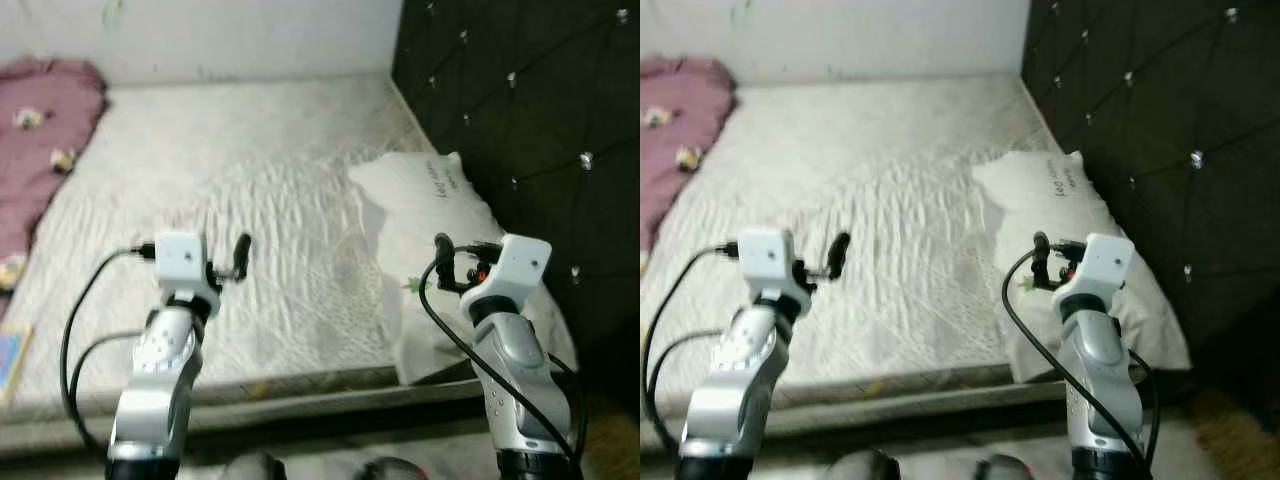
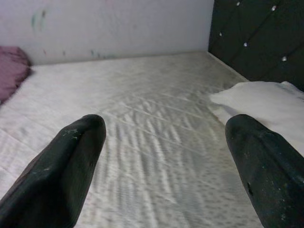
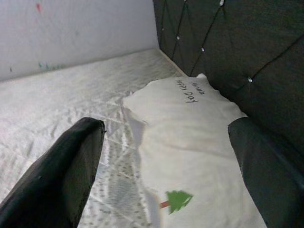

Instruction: Clean up the room

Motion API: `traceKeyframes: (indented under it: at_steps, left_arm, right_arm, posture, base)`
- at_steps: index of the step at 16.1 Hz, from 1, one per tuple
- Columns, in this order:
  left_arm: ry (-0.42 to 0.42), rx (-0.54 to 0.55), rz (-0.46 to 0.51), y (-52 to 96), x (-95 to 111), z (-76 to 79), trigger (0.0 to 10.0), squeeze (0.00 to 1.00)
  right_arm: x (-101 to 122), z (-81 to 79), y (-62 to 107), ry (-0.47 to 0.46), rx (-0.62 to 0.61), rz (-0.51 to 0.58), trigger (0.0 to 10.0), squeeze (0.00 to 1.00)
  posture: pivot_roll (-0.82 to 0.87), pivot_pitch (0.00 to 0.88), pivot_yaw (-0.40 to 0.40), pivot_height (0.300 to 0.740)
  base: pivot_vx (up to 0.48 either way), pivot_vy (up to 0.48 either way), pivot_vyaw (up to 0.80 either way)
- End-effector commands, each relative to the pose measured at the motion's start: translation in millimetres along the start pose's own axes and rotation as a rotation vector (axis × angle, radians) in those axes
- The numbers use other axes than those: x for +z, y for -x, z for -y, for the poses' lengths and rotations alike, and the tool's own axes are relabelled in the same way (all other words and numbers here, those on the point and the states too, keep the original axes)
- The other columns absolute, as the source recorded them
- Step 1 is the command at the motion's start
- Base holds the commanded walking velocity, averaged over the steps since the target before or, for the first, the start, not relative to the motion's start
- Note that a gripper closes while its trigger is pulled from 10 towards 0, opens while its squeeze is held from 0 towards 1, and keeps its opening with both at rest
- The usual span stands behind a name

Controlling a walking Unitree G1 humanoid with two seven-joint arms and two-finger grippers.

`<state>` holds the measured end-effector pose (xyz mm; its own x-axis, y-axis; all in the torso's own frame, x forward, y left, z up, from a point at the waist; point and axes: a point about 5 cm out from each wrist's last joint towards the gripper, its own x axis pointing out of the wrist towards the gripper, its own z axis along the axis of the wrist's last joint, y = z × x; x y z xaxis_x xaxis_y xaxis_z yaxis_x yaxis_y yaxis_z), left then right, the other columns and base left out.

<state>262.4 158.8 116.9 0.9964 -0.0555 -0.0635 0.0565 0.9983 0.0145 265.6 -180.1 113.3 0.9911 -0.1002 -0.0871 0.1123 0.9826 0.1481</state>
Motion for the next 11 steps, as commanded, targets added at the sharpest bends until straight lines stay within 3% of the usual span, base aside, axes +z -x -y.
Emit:
traceKeyframes:
  at_steps: [1,3,11]
  left_arm:
    - [-0.014,0.045,0.012,-0.4,2.8,-9.5,10.0,0.00]
    - [0.050,0.046,-0.002,-0.9,3.5,-7.6,10.0,0.00]
    - [0.038,0.042,0.003,-1.0,5.3,-6.3,10.0,0.00]
  right_arm:
    - [4.4,-9.6,-1.3,-0.010,0.036,0.014,10.0,0.00]
    - [4.1,-11.2,-2.7,-0.012,0.038,0.010,10.0,0.00]
    - [0.7,-14.6,-8.1,0.002,0.048,-0.005,10.0,0.00]
  posture:
    - [-0.01,0.000,0.013,0.740]
    - [-0.01,0.000,0.011,0.740]
    - [0.01,0.000,0.000,0.740]
  base:
    - [0.000,0.476,0.00]
    - [0.000,0.476,0.00]
    - [0.000,0.476,0.00]
